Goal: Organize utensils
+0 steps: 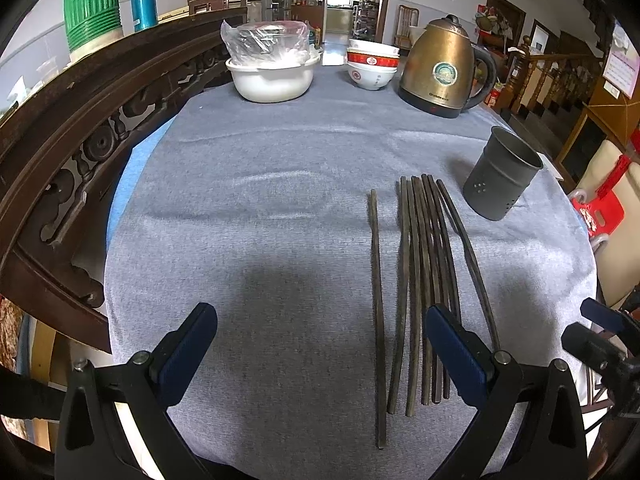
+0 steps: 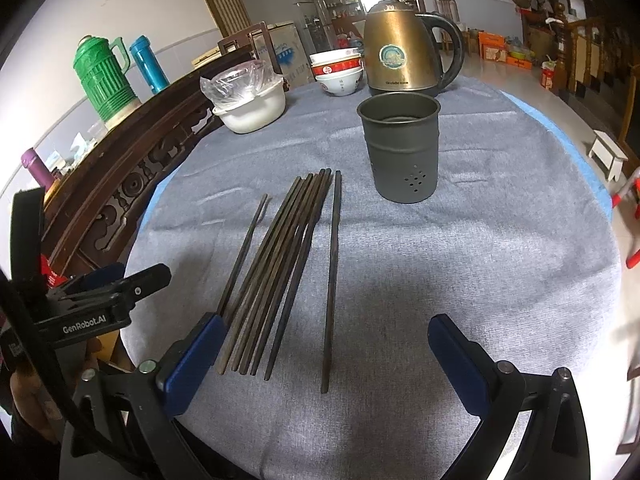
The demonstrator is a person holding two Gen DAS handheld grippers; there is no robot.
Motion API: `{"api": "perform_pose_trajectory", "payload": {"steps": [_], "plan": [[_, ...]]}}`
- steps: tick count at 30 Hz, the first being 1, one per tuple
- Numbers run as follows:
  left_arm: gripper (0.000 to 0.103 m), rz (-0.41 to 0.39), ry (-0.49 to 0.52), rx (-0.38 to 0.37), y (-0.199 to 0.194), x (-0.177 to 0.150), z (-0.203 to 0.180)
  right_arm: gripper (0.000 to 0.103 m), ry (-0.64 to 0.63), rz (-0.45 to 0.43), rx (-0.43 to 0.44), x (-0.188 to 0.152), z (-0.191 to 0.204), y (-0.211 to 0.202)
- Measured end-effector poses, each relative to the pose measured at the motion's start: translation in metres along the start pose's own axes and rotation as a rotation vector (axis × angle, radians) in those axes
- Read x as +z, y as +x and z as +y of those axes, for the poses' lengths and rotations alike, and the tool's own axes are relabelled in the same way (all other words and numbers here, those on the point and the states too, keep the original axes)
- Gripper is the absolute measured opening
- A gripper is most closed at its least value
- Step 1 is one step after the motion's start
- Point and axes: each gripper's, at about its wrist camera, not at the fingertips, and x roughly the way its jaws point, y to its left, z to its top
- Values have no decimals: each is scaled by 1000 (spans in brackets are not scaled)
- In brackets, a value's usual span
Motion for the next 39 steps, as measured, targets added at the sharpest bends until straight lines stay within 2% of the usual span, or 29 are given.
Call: {"api": "perform_pose_trajectory", "payload": {"steps": [4,11,13,15,18,22,24,31,33,37,39], "plan": [[103,16,-23,-2,4,-1,7,103,6,28,22,12,-4,4],[103,36,-57,-21,7,-6,19,101,16,216,65,56,-9,45],[103,42,-65,-26,8,-6,22,92,17,269,63,65,-8,62],[103,53,-80,-39,9,-7,28,76,38,335,51,72,-10,81],[103,72,-107,-59,13,-9,35,65,65,403,53,79,-11,102],[103,93,-140,-74,19,-12,43,56,48,426,18,92,-4,118],[103,102,-151,-83,21,-12,46,43,50,428,-3,99,-1,126],[103,113,-166,-93,25,-9,49,37,44,488,-55,110,0,148],[103,118,-165,-90,26,-8,48,25,48,511,-57,110,1,156],[102,122,-147,-81,29,-7,43,19,22,545,-89,107,4,167],[100,126,-132,-74,31,-5,39,6,12,565,-81,104,4,169]]}}
